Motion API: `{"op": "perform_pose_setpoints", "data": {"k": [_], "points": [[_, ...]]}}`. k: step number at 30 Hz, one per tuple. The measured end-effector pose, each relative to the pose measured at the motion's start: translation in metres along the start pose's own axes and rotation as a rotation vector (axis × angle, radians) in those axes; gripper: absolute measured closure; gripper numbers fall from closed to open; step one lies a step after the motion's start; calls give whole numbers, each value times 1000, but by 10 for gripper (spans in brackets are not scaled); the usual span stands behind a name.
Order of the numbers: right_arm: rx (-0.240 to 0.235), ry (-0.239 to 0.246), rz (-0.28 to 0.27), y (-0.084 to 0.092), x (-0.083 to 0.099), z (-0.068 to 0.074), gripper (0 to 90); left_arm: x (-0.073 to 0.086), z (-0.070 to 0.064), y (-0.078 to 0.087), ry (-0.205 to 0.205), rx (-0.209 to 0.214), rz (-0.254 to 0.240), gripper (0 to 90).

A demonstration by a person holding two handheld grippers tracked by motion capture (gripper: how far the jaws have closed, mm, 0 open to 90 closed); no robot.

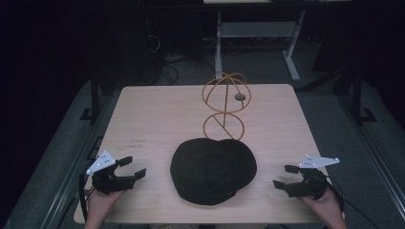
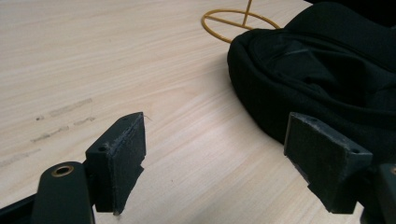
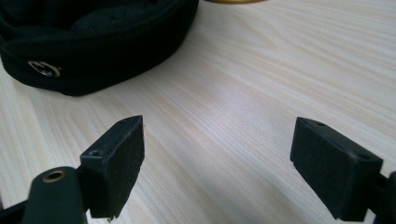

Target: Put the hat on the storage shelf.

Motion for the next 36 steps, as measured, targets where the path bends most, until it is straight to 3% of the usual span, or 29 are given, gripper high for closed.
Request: {"op": "perform_pose_setpoints", "data": {"k": [9, 17, 27, 34, 36], "points": [[-14, 27, -23, 12, -14, 11, 153, 0, -1, 3, 0, -8, -1, 193], [-70, 84, -37, 23, -43, 32, 157, 2, -2, 0, 1, -6, 24, 191], [-115, 169, -17, 19, -72, 62, 152, 4, 2, -1, -9, -14, 36, 190], [-145, 221, -3, 7, -86, 83, 146, 5, 4, -2, 3, -14, 36, 190], [-178, 254, 10, -1, -94, 96, 145, 6, 5, -1, 8, -15, 38, 190]]}}
Point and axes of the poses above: each handheld gripper's, and its own axes: y roughly backward along the jaws, x roughly out of its underside, z roughly to its left, the point moved 3 cm from there along -y, roughly forward along the jaws, and after that the axes turned 4 degrees about x, right-handed, at the moved point
